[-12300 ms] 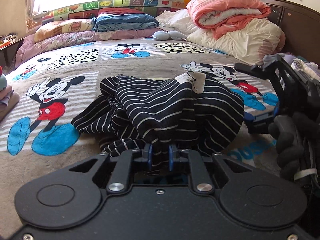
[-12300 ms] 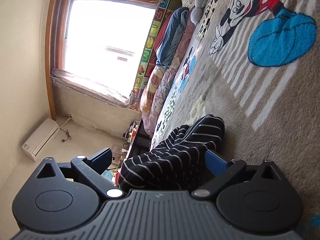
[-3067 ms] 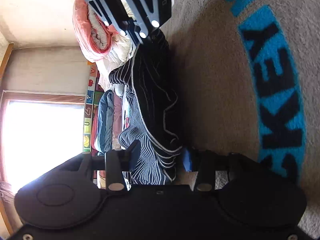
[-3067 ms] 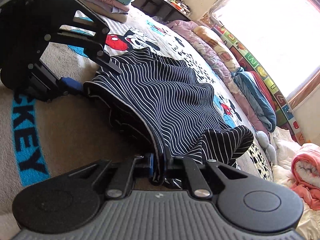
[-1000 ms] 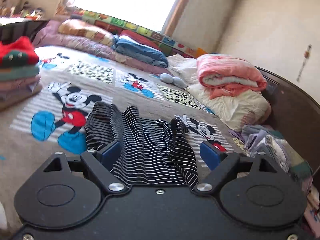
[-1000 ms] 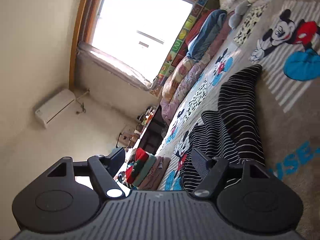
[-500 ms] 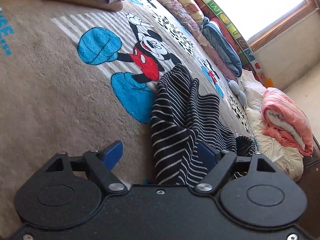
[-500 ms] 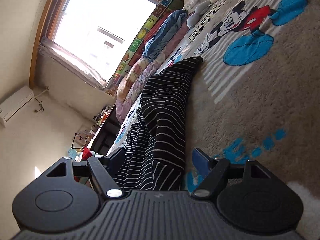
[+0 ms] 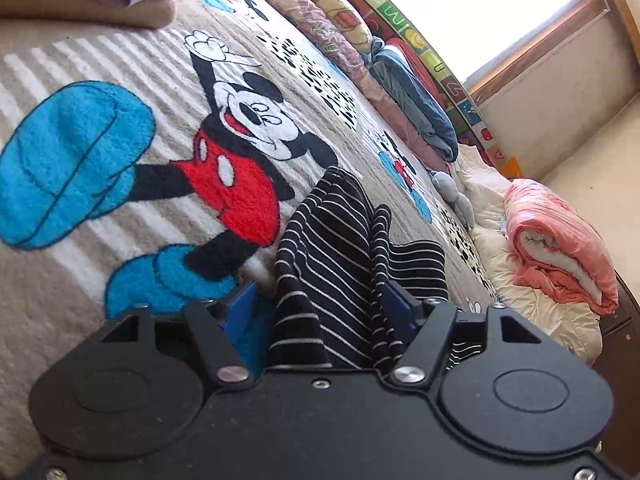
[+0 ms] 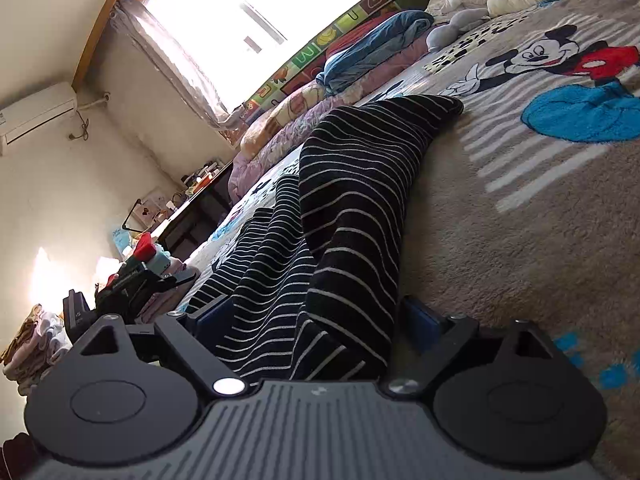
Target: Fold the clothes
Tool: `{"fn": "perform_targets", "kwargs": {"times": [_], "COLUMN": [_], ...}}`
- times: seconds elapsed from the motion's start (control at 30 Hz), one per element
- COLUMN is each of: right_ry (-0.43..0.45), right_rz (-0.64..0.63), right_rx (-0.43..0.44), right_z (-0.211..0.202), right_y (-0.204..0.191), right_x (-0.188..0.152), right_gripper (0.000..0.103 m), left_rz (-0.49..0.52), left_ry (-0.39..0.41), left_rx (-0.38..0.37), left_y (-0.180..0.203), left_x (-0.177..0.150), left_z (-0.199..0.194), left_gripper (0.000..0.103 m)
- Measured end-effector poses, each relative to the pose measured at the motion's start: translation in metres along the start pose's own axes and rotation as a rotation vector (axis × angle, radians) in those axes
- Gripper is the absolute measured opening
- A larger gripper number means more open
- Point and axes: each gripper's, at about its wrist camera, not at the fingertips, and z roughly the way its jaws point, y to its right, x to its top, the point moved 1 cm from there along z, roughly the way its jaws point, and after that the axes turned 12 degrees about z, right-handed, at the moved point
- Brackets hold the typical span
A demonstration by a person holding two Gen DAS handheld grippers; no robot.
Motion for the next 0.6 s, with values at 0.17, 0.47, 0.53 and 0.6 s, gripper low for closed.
{"fn": "perform_targets", "kwargs": {"times": [0.17,0.47,0.53,0.6], "right_ry": [0.006,0.009,0.008,0.009], "right_rz": [-0.002,0.001,0.004,0.006], "right_rx": [0.019,0.031,0.037,0.041], "right_z": [0.0,0.0,-0.001,-0.001], "right_y": [0.001,0.002,0.003,0.003], "right_x": [0.001,0.002,0.001,0.002], "right_gripper": [0.092,0.092,0.093,0.093], "left_rz": [0.151,0.909,1.068,1.206], "left_ry": [-0.021,0.161,0.136,0.087], "left_rx": [0.074,0.242,0.212,0.15], "left_y": [0.017,0.131,0.153,0.17], "left_x": [-0.004,-0.042,-0.066,-0.093], "left_z": [0.004,-0.016,-0.007,0.004], "left_gripper": [0.006,0.005,0.005,0.005]}}
